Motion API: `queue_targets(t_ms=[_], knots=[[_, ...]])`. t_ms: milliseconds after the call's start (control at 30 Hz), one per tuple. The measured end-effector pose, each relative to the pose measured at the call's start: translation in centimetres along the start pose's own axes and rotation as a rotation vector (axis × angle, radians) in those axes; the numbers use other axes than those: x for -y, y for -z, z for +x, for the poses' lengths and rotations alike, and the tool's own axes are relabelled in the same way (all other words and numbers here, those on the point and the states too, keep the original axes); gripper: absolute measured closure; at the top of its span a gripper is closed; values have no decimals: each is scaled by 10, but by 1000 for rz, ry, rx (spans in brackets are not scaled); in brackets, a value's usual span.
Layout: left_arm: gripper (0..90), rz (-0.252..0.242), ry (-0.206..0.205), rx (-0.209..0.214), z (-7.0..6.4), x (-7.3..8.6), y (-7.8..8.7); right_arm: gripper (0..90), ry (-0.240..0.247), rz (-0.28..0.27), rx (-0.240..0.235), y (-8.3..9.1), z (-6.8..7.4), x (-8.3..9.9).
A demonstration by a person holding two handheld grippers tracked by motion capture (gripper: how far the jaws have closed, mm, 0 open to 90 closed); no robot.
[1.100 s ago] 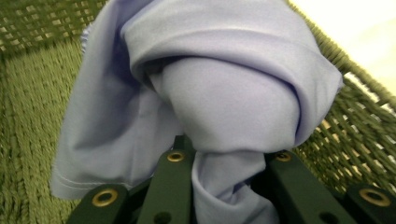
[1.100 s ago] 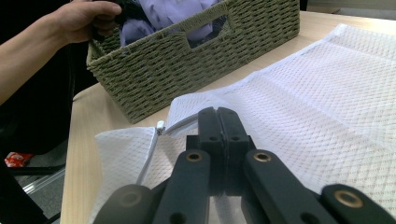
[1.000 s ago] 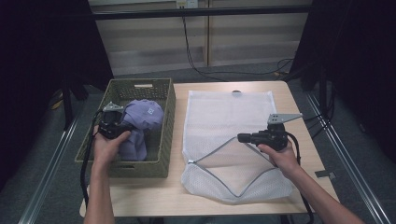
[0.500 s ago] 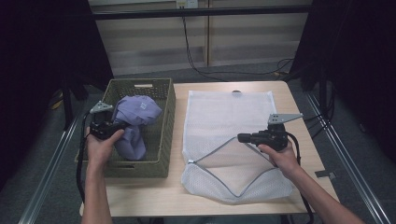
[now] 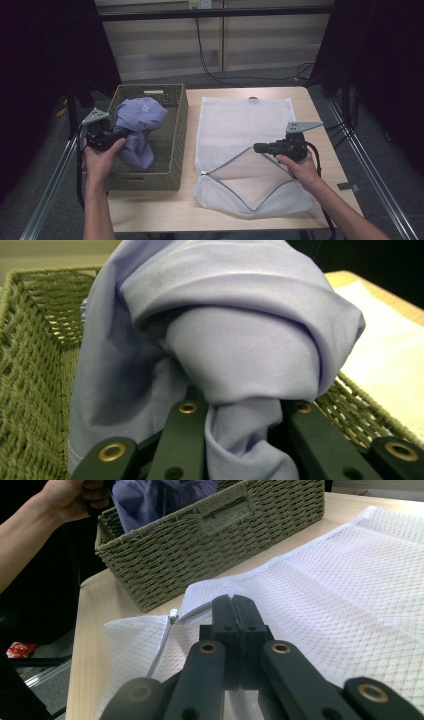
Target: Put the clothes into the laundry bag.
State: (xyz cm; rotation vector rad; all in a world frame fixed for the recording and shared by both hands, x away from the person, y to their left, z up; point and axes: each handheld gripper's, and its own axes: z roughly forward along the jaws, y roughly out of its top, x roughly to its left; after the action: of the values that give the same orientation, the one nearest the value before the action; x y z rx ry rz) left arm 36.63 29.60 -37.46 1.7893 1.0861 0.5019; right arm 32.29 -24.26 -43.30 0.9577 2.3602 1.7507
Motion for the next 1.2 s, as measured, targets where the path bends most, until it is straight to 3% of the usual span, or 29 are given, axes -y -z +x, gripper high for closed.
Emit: queue_targets(t_ms=[167, 333, 633, 967, 1200], knots=[[787, -53, 15, 7, -1, -5, 10, 897, -2, -2, 2, 0, 0, 0], [787, -82, -13, 14, -4, -11, 20, 897, -3, -5, 2, 0, 0, 0], [786, -121, -18, 16, -7, -16, 29, 897, 0, -6, 2, 1, -1, 0], [786, -190, -46, 24, -19, -28, 42, 898, -1, -6, 4, 1, 0, 0], [785, -213, -56, 61, -24, -33, 46, 897, -1, -6, 2, 1, 0, 0]])
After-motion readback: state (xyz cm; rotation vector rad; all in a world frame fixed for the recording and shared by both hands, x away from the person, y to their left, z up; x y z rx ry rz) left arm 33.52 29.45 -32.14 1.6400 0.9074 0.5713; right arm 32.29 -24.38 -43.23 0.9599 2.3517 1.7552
